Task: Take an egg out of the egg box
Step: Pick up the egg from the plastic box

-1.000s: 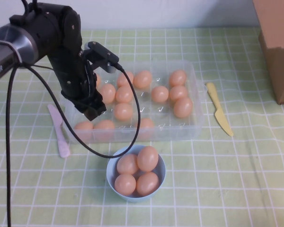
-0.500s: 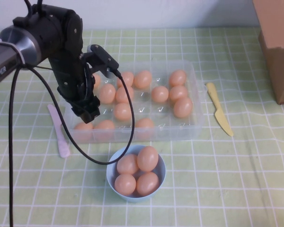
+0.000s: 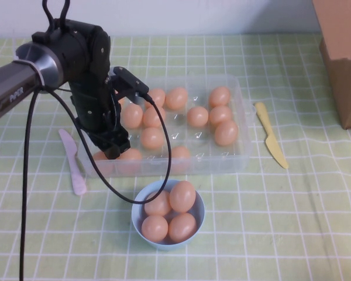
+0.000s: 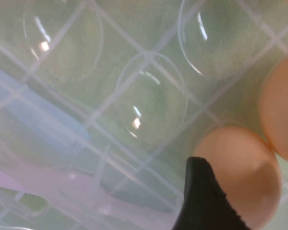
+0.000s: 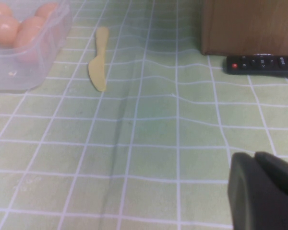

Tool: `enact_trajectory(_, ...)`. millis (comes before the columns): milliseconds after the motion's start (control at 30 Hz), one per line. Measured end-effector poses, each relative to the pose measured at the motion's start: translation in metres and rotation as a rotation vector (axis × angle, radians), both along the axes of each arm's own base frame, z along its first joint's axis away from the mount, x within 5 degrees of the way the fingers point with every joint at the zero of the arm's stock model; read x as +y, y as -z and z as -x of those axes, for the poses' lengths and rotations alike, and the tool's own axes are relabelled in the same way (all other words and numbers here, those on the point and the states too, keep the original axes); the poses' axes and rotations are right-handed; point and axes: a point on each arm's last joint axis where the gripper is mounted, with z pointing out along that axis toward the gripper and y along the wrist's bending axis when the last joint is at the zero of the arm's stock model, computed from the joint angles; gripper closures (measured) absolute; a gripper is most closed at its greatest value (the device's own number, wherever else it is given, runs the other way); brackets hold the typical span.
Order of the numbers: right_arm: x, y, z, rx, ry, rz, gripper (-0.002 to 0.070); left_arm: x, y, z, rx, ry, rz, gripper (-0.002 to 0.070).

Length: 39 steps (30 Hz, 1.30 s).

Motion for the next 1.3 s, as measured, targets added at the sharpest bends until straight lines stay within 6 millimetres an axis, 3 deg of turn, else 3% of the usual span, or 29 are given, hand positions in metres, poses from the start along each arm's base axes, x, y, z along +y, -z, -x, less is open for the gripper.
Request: enact_trajectory(1300, 0.000, 0.000, 0.000, 0.000, 0.000, -0.002, 0.0694, -0.002, 0.019, -0.004, 0.038, -0.082, 0.002, 0.0322)
